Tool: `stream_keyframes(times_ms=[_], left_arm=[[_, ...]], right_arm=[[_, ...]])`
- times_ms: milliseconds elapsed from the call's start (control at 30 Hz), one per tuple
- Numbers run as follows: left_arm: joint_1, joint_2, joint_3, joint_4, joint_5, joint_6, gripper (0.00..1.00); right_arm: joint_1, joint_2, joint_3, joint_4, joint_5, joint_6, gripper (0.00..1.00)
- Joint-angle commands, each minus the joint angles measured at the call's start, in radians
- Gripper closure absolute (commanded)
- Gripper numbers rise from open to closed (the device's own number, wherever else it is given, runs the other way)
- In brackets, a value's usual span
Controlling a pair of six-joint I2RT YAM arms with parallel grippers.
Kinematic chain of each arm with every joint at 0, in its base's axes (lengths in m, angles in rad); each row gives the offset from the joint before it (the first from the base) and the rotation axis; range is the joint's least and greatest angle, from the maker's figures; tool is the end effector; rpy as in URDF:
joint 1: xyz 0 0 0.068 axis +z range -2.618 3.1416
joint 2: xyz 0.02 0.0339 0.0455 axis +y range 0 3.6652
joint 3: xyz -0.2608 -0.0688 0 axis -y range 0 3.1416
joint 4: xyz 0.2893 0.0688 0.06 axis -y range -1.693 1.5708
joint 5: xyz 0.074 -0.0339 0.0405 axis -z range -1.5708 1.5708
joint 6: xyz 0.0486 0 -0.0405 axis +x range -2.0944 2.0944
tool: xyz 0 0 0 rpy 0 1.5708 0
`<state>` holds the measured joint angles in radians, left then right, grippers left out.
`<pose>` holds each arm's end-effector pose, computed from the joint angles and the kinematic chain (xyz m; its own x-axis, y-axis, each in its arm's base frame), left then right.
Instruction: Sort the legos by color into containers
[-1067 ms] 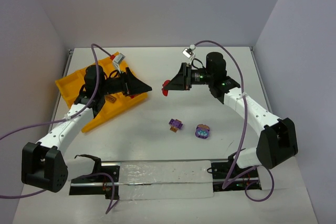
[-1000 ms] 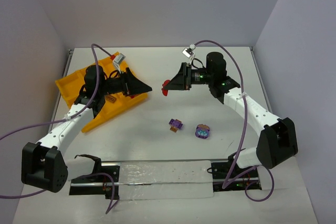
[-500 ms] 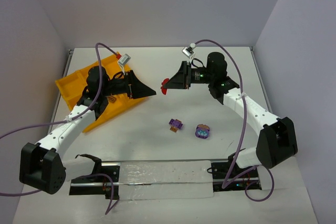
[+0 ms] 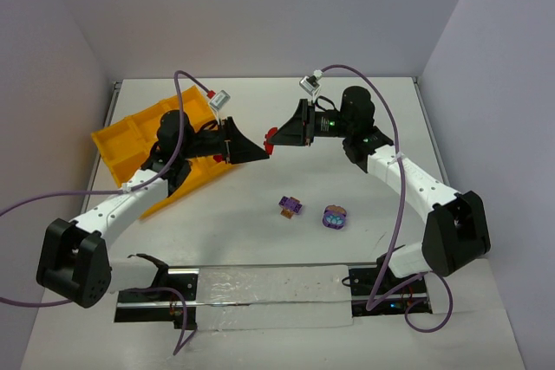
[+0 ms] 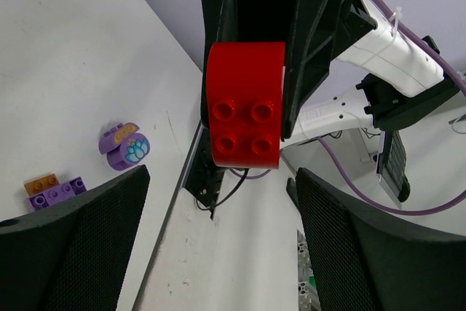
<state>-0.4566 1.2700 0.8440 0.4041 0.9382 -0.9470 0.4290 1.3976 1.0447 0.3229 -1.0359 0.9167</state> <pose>0.2822 -0.1823 0.2954 -0.8105 -0.1365 -0.5696 0.5590 0.1102 -0.8218 0.3154 0.1903 0.3237 -0.8055 0.0764 -0.5877 -0.5832 0.0743 0.8089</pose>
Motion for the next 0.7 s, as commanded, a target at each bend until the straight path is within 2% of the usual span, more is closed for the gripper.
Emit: stream_keyframes(times_ms=[0,467,667], left_arm=[[-0.023,0.031,0.044,0.100,-0.020,-0.020,0.13],[-0.030,0.049,0.040,0.188,-0.018,-0.085,0.26],[-0.028,0.053,0.028,0.223,-0.012,-0.112,0.43]], right_arm=[[0.011,0.001,0.001,0.061,-0.019,0.011,1.00],[0.011,-0.002,0.008,0.033,-0.015,-0.015,1.00],[0.012,0.001,0.008,0.038,-0.016,-0.011,1.00]])
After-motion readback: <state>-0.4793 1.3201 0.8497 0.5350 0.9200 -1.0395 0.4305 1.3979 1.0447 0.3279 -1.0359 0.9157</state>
